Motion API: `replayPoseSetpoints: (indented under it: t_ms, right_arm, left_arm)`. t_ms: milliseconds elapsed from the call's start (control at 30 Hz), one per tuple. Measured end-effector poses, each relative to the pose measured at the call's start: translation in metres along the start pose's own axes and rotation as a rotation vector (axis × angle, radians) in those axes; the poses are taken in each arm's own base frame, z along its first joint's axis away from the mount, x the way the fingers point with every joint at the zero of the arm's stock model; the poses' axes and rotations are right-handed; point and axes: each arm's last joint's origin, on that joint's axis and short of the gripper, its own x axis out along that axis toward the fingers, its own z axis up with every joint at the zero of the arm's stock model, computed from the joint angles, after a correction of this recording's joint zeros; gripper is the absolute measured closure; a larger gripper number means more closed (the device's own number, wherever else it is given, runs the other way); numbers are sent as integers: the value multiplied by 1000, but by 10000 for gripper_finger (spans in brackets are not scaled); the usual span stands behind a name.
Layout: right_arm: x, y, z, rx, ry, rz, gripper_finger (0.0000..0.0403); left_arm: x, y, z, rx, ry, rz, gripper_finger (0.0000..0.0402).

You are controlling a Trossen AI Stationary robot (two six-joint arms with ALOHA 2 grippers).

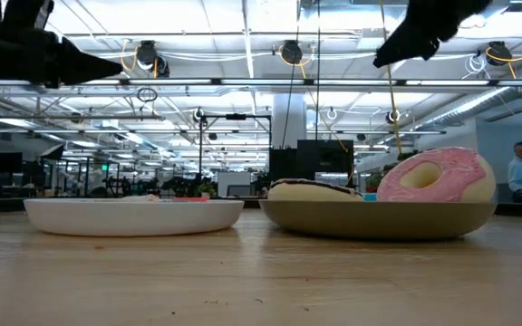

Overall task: Pick & Place donuts
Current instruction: Return to Home Position

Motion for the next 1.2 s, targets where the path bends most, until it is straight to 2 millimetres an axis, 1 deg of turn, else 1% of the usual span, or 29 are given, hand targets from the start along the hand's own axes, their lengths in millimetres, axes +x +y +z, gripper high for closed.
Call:
replayPoseSetpoints:
  t_ms: [67,133,167,233,300,400,500,600,733,900,1000,1100,1133,1200]
  right_arm:
    - [1,-4,-16,-15,-96,25,332]
    - [3,-8,-33,-36,-163,67,375]
    - [4,-11,-42,-51,-182,88,389]
    - [7,-17,-62,-48,-217,102,393]
    - [8,-22,-76,-34,-297,136,394]
    - [5,-27,-89,-51,-447,206,401]
    - [6,-35,-102,-52,-466,179,402]
    - [7,-39,-112,-42,-436,161,402]
    - [3,-41,-116,-77,-469,175,403]
    - [1,-42,-123,-116,-531,194,403]
    - [2,-41,-129,-149,-573,217,403]
    - [6,-42,-140,-145,-587,205,403]
    - [8,-42,-144,-143,-603,206,403]
    - [4,-43,-141,-129,-669,206,403]
  left_arm:
    - [0,-1,1,0,-22,-50,395]
    - [0,-2,1,1,-32,-74,396]
    - [0,-2,1,0,-33,-73,396]
    - [0,-2,1,0,-32,-72,398]
    - [0,-2,1,0,-27,-61,398]
    - [0,-2,0,3,-18,-51,399]
    - [0,-2,2,-2,-35,-59,399]
    - [-2,-1,4,-5,-38,-26,399]
    - [-3,-1,3,11,4,39,399]
    - [-7,-7,4,4,-17,-38,397]
    - [-10,-7,5,-15,8,7,396]
    - [-13,-5,6,-7,20,53,396]
    - [-14,-4,7,1,12,48,396]
    - [-15,-5,9,39,-33,-19,398]
